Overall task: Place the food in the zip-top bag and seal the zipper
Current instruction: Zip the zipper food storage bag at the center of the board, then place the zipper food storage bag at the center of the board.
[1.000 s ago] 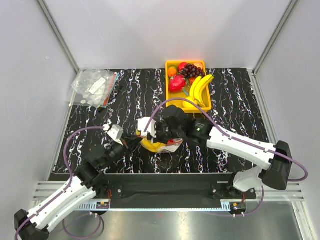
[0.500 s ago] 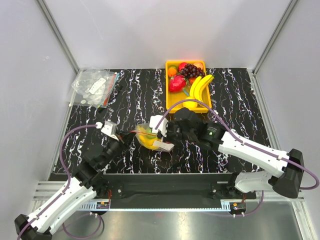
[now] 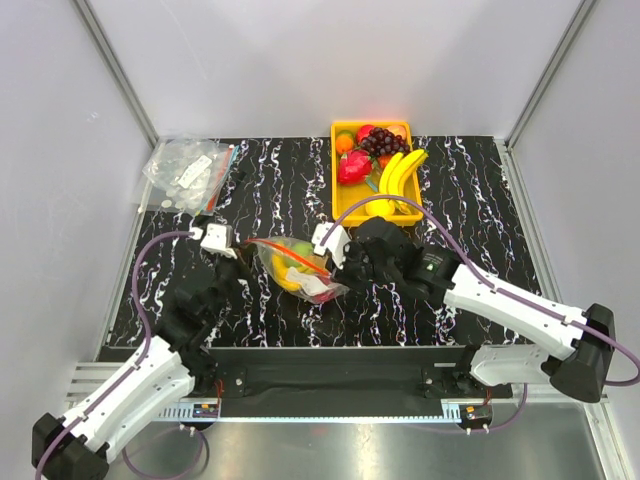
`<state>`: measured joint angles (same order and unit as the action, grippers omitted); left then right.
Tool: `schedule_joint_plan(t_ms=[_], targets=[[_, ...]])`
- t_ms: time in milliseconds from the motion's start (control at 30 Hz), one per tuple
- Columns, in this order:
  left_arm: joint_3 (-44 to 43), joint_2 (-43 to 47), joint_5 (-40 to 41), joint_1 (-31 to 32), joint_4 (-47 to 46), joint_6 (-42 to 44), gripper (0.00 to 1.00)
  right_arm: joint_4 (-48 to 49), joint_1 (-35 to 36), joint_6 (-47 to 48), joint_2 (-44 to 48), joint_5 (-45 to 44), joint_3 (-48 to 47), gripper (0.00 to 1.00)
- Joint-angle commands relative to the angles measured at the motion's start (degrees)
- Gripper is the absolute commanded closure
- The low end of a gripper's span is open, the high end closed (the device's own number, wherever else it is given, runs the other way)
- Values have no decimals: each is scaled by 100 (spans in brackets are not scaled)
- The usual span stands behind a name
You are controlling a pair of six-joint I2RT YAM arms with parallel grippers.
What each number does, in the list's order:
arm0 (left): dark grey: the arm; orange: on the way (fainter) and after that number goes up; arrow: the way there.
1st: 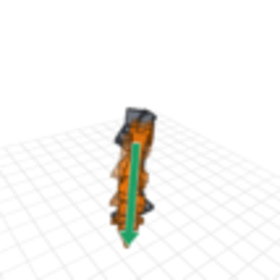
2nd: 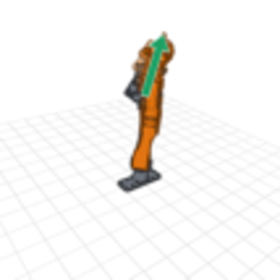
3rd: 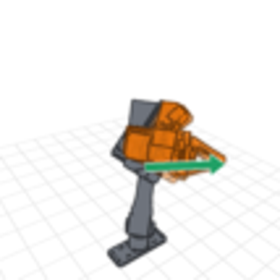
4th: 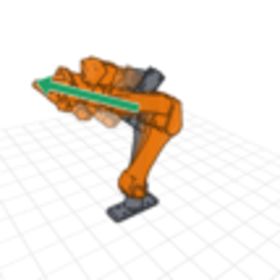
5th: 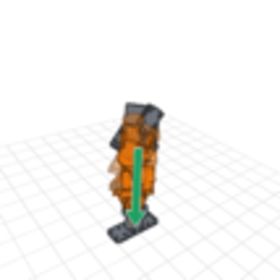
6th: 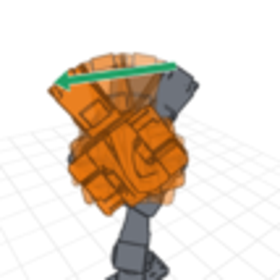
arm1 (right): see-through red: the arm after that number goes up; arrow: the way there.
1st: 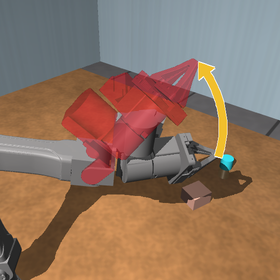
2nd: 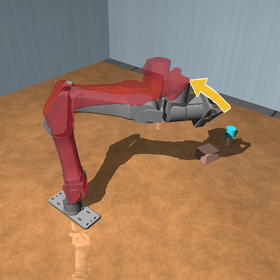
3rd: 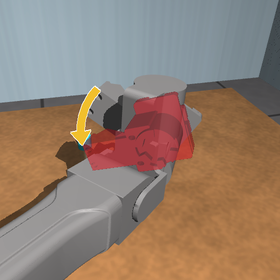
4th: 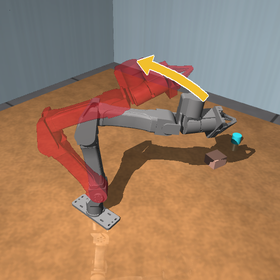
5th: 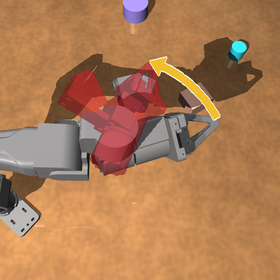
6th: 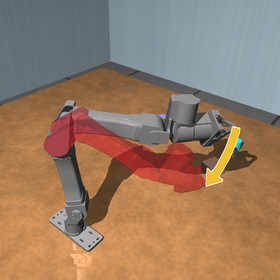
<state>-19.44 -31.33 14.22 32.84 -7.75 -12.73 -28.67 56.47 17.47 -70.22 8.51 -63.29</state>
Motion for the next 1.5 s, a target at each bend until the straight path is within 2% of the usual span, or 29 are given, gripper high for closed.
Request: schedule_joint_plan(t_ms=[0,300,467,567,667,933,1100,1200,1233,1267,1300,1333,1400,1433,1467], targets=[[-385,-92,521,-348,-605,333,100,-886,-66,-525,324,-297,-9,100],[-402,-373,29,-533,-842,297,100,-1651,-109,-904,763,-763,79,100],[-534,-593,-95,-533,-842,359,100,-1502,-206,-939,869,-825,185,100],[-752,-838,-261,-542,-825,420,100,-1440,-591,-1087,781,-1019,71,100],[-1156,-1382,-604,-533,-719,447,100,-1230,-1347,-1141,589,-395,-113,100],[-1904,-2824,-1035,-542,-1360,403,100,-500,-2701,-1255,-475,-61,-421,100],[-2581,-3861,-1596,-559,-1589,96,100,-325,-3684,-1282,-1072,186,-773,100],[-2828,-4205,-1738,-559,-1773,17,100,-79,-3949,-1317,-1231,221,-957,98],[-2863,-4249,-1747,-559,-1835,34,93,-69,-3950,-1317,-1292,151,-1044,91],[-2968,-4293,-1660,-568,-1801,60,72,-86,-3959,-1308,-1354,98,-1245,79],[-3056,-4294,-1546,-568,-1661,78,50,-156,-3959,-1282,-1476,28,-1352,45],[-3144,-4276,-1449,-568,-1320,87,30,-200,-3959,-1290,-1521,-68,-1457,37],[-3224,-4057,-1176,-559,-1098,174,14,-332,-3951,-1404,-1530,-261,-1678,31],[-3128,-3917,-1080,-568,-975,183,1,-307,-3959,-1579,-1469,-315,-1687,30],[-3058,-3611,-1001,-568,-913,175,1,-167,-3959,-1685,-1382,-333,-1617,29]])
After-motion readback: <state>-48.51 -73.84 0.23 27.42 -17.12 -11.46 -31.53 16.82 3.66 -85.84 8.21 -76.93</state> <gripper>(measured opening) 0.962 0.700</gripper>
